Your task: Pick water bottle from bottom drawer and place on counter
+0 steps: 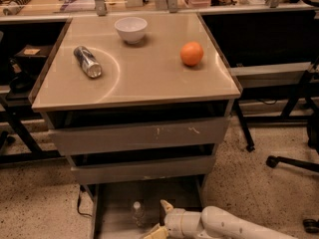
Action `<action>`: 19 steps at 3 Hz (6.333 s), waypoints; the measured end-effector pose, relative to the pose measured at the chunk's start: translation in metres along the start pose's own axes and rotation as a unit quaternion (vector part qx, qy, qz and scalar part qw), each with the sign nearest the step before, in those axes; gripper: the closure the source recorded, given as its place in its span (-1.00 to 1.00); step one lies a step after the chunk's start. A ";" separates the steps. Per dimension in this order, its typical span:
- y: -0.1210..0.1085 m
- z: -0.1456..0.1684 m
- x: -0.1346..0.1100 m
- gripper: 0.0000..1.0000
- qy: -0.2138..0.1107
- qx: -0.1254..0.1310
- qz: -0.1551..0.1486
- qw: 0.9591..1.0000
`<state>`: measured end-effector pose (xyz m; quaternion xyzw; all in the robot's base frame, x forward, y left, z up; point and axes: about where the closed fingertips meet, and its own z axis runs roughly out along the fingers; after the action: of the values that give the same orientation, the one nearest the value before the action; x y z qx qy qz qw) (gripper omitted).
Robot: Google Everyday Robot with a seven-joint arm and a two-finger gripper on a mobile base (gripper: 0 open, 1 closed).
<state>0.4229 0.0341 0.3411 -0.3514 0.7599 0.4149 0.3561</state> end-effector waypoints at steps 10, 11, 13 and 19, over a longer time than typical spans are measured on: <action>-0.076 0.121 0.009 -1.00 -0.137 0.011 -0.011 0.990; -0.076 0.122 0.009 -0.67 -0.137 0.011 -0.010 0.990; -0.076 0.122 0.009 0.28 -0.137 0.011 -0.010 0.990; -0.013 0.043 -0.073 1.00 -0.123 0.129 0.035 0.983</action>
Offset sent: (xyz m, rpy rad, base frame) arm 0.0587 0.0091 -0.0496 0.0595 -0.0526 -0.0864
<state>0.4811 0.0839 0.3794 -0.2224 0.7692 0.3658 0.4743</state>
